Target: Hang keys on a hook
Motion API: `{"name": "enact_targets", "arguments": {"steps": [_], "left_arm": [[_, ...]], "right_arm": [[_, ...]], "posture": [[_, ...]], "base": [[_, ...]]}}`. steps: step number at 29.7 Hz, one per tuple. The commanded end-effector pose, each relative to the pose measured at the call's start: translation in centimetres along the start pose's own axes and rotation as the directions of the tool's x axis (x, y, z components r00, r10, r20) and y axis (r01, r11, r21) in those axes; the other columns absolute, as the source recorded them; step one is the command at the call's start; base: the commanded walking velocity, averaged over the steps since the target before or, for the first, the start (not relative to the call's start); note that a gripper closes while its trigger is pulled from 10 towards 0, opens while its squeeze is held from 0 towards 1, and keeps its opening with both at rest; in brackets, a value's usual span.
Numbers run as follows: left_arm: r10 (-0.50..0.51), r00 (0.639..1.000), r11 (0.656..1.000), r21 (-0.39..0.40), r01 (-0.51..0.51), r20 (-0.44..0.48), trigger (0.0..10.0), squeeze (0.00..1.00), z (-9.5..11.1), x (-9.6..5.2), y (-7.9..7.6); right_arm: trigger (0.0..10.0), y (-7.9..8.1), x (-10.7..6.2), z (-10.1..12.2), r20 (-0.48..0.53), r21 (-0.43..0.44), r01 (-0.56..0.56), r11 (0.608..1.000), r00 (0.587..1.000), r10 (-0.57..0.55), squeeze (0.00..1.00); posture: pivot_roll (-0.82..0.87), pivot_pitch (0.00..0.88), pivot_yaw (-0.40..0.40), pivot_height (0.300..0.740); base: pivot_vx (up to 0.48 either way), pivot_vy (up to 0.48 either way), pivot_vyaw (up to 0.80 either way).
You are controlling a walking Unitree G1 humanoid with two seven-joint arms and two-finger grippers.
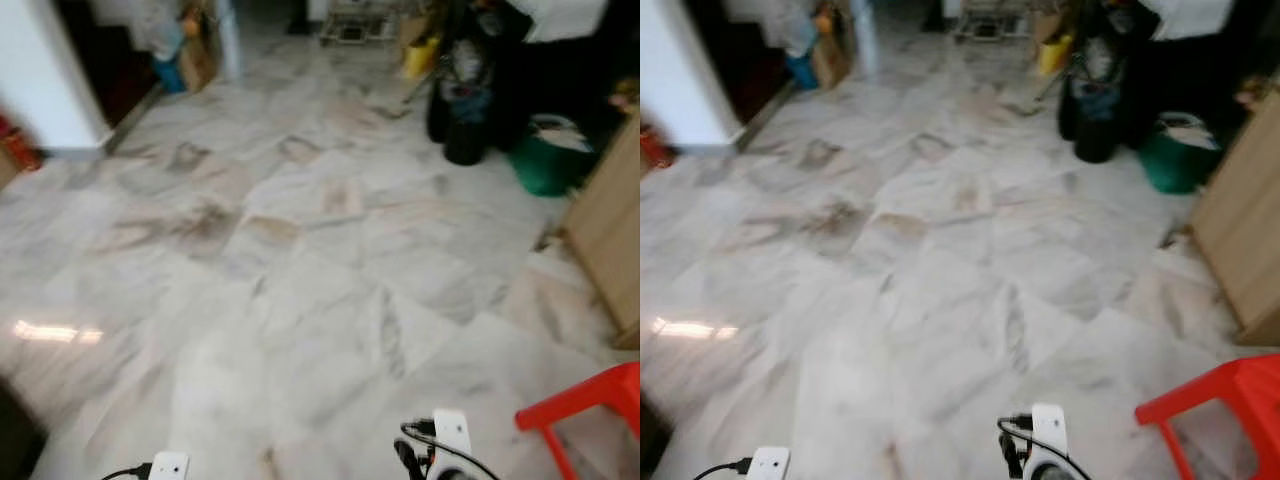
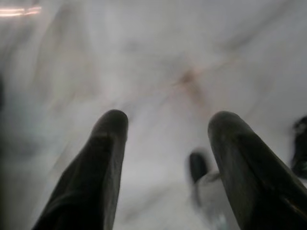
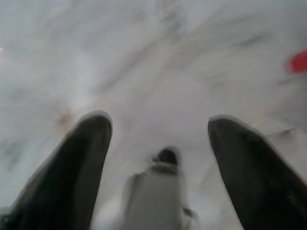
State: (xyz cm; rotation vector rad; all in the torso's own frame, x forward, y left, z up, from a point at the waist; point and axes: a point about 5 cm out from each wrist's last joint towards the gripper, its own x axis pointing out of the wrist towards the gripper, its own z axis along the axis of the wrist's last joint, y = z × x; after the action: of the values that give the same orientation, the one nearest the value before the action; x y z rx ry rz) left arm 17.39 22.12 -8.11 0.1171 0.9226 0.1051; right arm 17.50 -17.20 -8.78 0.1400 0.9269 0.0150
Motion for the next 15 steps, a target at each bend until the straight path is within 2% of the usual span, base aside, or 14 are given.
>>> {"name": "enact_targets", "arguments": {"steps": [1, 7, 10, 15], "left_arm": [[0.001, 0.999, 1.000, 0.004, -0.001, -0.035, 10.0, 0.00, -1.18, -0.26, -0.02], [0.004, 0.999, 1.000, 0.001, -0.004, -0.035, 10.0, 0.00, -1.11, -0.23, -0.04], [0.004, 0.999, 1.000, -0.005, -0.004, -0.035, 10.0, 0.00, -1.11, -0.23, -0.05], [0.000, 0.999, 1.000, 0.001, 0.000, -0.036, 10.0, 0.00, -1.11, -0.23, -0.12]], "right_arm": [[10.0, 0.32, 0.11, 0.26, 0.006, 0.009, -0.007, 1.000, 1.000, 0.007, 0.00], [10.0, 0.30, 0.13, 0.38, 0.014, 0.020, -0.003, 1.000, 1.000, 0.003, 0.00], [10.0, 0.27, 0.13, 0.40, 0.015, 0.021, -0.001, 1.000, 1.000, 0.001, 0.00], [10.0, 0.18, 0.13, 0.48, 0.016, 0.023, 0.003, 1.000, 1.000, -0.003, 0.00]], "posture": [[0.01, 0.014, 0.010, 0.740], [0.02, 0.018, 0.008, 0.740], [0.02, 0.018, 0.008, 0.740], [0.02, 0.020, 0.005, 0.740]], "base": [[0.480, 0.000, 0.00], [0.480, 0.000, 0.00], [0.307, 0.000, 0.00], [0.050, 0.000, 0.00]]}}
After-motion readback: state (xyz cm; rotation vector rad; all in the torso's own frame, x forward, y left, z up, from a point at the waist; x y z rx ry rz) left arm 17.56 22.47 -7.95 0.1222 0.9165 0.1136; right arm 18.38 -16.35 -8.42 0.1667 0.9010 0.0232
